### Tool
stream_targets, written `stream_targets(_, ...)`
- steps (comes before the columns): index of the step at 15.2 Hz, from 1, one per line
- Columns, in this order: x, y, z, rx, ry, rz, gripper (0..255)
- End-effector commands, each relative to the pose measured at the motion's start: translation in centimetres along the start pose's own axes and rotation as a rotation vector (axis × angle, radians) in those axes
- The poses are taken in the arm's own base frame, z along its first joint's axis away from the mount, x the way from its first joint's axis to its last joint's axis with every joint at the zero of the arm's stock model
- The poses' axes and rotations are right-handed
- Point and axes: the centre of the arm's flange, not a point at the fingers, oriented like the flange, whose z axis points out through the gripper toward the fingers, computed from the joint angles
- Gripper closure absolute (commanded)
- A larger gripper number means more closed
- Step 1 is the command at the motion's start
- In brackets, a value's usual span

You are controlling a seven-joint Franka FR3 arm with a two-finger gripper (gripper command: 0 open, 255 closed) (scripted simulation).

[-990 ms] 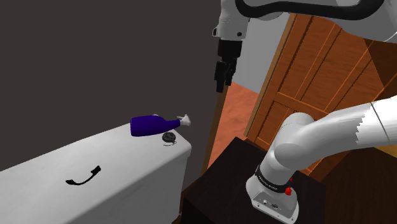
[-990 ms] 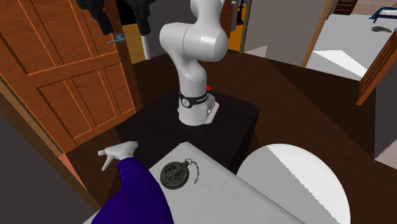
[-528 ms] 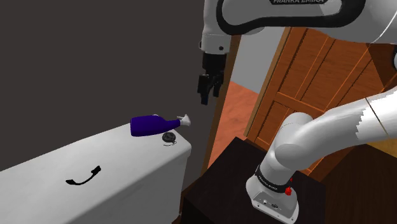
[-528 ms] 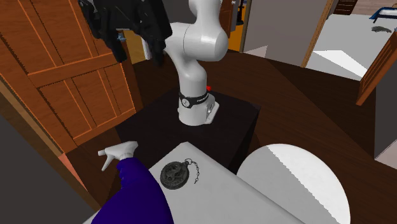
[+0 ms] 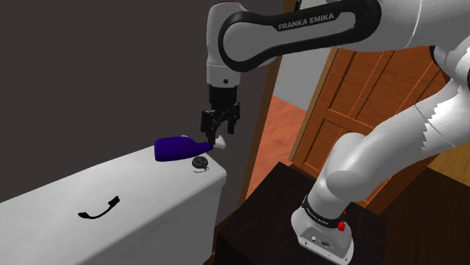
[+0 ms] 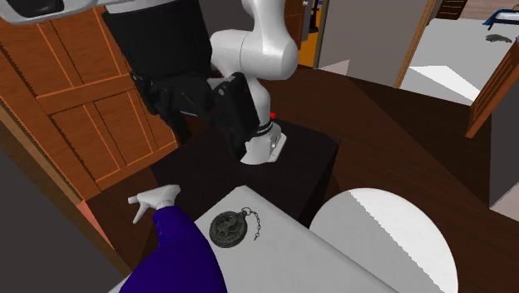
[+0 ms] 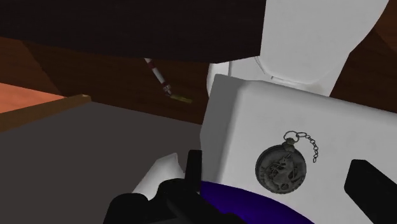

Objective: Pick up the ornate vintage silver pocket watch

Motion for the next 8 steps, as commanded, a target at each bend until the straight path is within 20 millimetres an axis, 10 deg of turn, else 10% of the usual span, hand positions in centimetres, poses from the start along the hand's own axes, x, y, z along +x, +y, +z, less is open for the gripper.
stream_targets(1,1.1,-1.6,1.9,0.006,-0.002,0.022,0)
stream_targets(8,3.7,-4.2,6.1,0.014,-0.007,0.056,0)
